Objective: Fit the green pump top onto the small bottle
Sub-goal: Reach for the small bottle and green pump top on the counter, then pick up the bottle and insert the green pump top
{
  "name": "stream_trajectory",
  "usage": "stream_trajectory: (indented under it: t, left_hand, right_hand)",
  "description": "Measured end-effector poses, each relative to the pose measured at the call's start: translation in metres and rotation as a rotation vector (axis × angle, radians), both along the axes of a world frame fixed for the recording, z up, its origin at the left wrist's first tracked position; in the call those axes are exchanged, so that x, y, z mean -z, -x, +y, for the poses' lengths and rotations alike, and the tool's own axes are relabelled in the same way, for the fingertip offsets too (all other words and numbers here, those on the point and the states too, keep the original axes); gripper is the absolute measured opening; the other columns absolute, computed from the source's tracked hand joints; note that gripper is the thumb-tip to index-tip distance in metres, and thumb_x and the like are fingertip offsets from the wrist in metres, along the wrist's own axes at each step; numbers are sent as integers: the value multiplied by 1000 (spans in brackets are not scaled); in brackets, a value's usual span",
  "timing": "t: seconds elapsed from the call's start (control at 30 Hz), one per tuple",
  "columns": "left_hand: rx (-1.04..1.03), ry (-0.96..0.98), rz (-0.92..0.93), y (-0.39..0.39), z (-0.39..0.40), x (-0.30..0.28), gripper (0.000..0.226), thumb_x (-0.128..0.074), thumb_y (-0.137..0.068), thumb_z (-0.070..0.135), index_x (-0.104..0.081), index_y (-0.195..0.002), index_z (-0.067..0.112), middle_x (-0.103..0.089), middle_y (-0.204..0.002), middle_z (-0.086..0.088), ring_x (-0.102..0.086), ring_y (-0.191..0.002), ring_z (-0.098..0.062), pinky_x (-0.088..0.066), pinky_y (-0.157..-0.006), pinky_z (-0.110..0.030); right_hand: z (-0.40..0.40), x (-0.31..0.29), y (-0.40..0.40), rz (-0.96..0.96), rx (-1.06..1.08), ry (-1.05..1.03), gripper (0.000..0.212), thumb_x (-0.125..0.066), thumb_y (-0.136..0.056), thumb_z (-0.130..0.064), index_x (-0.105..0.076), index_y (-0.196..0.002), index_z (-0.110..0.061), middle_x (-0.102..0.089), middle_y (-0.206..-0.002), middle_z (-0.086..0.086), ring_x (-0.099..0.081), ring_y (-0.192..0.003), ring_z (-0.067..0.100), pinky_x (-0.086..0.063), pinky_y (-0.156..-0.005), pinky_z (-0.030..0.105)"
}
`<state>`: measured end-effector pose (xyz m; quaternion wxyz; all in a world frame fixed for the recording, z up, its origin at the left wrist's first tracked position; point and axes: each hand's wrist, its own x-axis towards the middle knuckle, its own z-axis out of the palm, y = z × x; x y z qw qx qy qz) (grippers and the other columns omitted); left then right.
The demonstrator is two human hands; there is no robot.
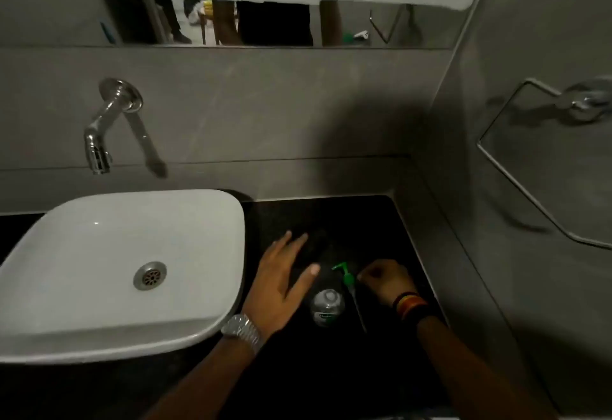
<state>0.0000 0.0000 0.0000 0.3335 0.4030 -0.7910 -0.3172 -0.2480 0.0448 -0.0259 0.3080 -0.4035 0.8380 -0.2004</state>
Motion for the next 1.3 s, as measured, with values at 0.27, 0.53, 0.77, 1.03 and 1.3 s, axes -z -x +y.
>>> stream_trajectory:
  t: [0.27,0.53,0.77,1.03,1.3]
  left_hand:
    - [57,-198,-136,5,21,62,92,-78,-66,71,-43,-146,39,-40,-152,18,-21,-151,-5,-25,-124,-38]
    - [70,-249,-114,18,17,67,73,-83,-66,62,-59,-132,42,-47,-152,9,-27,-149,-13,-23,-124,-35]
    - [67,-282,-46,18,16,79,58,-83,-68,57,-70,-121,35,-51,-146,10,-37,-142,-12,-28,-121,-41]
    - [102,-249,-59,15,14,79,61,-76,-70,63,-68,-125,37,-46,-148,8,-34,-142,-16,-20,-122,-41]
    - [110,-209,-110,15,15,75,67,-70,-68,68,-66,-127,37,-45,-150,7,-28,-146,-18,-6,-119,-33]
  right_hand:
    - [-35,-7,-31,156,-46,-121,48,-77,-66,-50,-72,-100,-16,-75,-108,12,-69,-103,34,-58,-86,40]
    - [-45,6,-35,274,-147,-260,44,-76,-73,-35,-68,-111,-14,-70,-119,13,-66,-111,35,-55,-89,40]
    - [-6,-39,-21,62,-42,234,26,-71,-82,-36,-72,-94,-13,-73,-96,15,-69,-91,31,-55,-83,40]
    - [66,-107,-50,-217,33,635,29,-71,-84,-30,-65,-110,-19,-70,-108,1,-69,-96,10,-55,-82,25]
    - [66,-93,-70,-181,-65,650,23,-72,-85,-21,-67,-107,-17,-66,-115,1,-66,-102,7,-53,-85,14]
